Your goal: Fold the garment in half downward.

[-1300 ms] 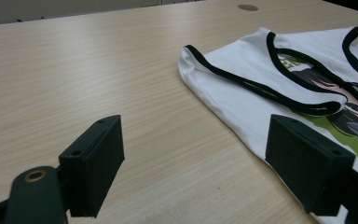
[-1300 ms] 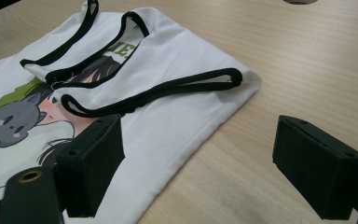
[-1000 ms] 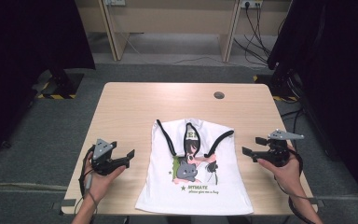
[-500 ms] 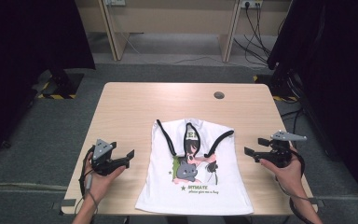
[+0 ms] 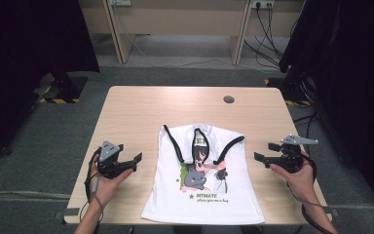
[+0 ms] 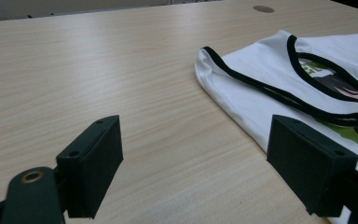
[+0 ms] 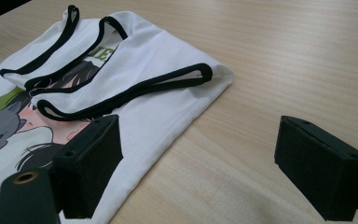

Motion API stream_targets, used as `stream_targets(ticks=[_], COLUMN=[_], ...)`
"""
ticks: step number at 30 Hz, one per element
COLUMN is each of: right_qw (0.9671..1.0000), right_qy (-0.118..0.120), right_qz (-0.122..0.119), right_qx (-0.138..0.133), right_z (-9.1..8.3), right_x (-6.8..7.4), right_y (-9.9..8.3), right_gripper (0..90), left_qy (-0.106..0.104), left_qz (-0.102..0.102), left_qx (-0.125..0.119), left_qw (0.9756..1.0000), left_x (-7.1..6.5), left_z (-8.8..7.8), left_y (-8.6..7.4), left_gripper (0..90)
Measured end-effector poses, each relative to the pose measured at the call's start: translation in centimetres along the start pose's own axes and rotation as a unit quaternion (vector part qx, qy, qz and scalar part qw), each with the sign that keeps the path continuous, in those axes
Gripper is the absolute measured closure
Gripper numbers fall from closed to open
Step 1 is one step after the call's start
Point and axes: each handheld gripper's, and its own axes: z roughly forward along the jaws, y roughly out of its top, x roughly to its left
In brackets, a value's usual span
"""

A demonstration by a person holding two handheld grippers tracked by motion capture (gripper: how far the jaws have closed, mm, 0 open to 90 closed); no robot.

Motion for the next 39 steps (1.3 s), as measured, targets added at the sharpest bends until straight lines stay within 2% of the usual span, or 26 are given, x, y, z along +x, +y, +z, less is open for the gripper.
stream_targets(ticks=[11,18,23,26,31,35,39], right_qw=[0.9999,0.9997,0.9996,0.9992,0.9972,0.9963,0.9955], right_qy=[-0.006,-0.008,-0.012,-0.014,-0.024,-0.028,-0.024], right_qz=[0.005,0.004,0.004,-0.006,-0.019,-0.012,-0.006], right_qx=[0.011,0.021,0.027,0.037,0.069,0.081,0.092], right_z=[0.1,1.0,2.5,3.8,6.7,8.6,10.0], right_x=[-1.0,-1.7,-2.0,-1.9,-1.8,-2.2,-2.3], right_y=[0.4,1.6,3.4,4.9,6.7,7.6,7.7], right_gripper=[15.4,19.0,25.6,30.3,35.3,38.0,39.5], left_qy=[-0.007,-0.015,-0.016,-0.016,-0.012,-0.014,-0.017], left_qz=[0.002,0.016,0.013,0.012,0.019,0.012,0.022], left_qx=[0.009,0.029,0.05,0.059,0.082,0.093,0.105], left_qw=[0.9999,0.9993,0.9986,0.9981,0.9964,0.9955,0.9941], left_x=[-0.3,-0.8,-0.8,-0.9,-0.8,-0.8,-1.2], left_z=[2.9,6.4,9.1,10.7,13.4,15.0,16.4], left_y=[2.7,5.9,7.4,8.1,8.6,8.9,9.0], left_gripper=[17.9,19.8,22.8,24.9,30.0,33.5,35.0])
